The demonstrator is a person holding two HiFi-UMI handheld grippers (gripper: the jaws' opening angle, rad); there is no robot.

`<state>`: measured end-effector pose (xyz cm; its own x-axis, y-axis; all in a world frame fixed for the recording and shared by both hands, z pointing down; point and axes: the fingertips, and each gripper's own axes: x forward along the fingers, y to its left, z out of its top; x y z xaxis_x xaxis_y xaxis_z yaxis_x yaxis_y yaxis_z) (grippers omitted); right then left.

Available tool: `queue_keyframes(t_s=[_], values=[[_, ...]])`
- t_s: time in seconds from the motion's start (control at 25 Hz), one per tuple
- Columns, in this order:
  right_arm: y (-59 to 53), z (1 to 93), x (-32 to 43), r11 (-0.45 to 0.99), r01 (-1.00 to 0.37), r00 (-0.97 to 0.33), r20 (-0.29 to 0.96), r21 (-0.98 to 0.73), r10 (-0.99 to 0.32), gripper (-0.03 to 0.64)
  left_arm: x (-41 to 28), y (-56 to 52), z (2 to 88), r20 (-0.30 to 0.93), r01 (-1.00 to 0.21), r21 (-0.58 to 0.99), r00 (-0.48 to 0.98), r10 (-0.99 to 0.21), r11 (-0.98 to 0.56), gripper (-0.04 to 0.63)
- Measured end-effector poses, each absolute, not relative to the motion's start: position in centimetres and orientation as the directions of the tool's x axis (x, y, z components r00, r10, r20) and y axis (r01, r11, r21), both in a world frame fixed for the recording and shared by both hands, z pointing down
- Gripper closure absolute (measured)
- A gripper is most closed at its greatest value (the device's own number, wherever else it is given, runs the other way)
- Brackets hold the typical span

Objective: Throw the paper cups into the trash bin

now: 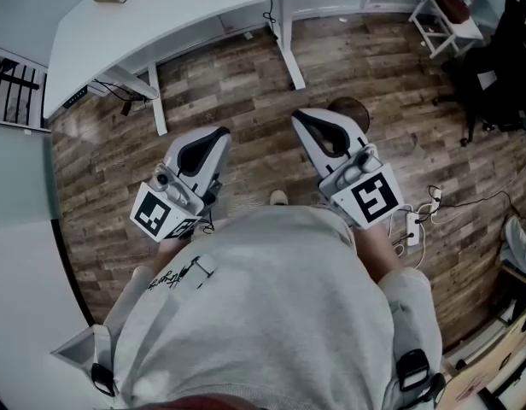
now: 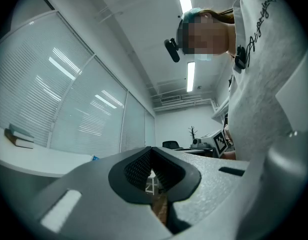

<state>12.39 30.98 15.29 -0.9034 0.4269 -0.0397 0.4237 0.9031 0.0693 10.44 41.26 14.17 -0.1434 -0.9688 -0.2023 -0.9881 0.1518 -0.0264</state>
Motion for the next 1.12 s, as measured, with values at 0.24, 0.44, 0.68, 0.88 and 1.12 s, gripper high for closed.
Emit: queue_keyframes(t_s=[0.24, 0.44, 0.68, 0.88, 1.12], values=[[31.6, 15.1, 12.1, 0.914, 0.403, -0.914, -0.037, 0.051, 0.405, 0.606, 9.8, 42.2, 14.5, -0.188, -0.989, -0.028, -0.134, -0.973, 0.142, 0.601], [31.1, 15.9, 12.3, 0.923, 0.381, -0.924, -0.009, 0.045, 0.382, 0.606, 9.6, 41.9, 15.0, -0.183, -0.992, -0.013, -0.123, -0.975, 0.128, 0.601], [30.7, 16.8, 11.9, 0.922, 0.387, -0.922, -0.004, 0.028, 0.387, 0.606, 9.6, 41.3, 15.6, -0.170, -0.992, -0.013, -0.125, -0.977, 0.129, 0.601], [30.8, 16.6, 10.7, 0.911, 0.411, -0.911, -0.014, 0.021, 0.411, 0.606, 8.6, 41.4, 15.6, -0.170, -0.987, 0.000, -0.158, -0.973, 0.161, 0.601], [30.1, 16.4, 8.6, 0.902, 0.431, -0.902, -0.022, 0.025, 0.431, 0.606, 6.6, 40.6, 15.4, -0.167, -0.983, -0.016, -0.180, -0.969, 0.185, 0.601]])
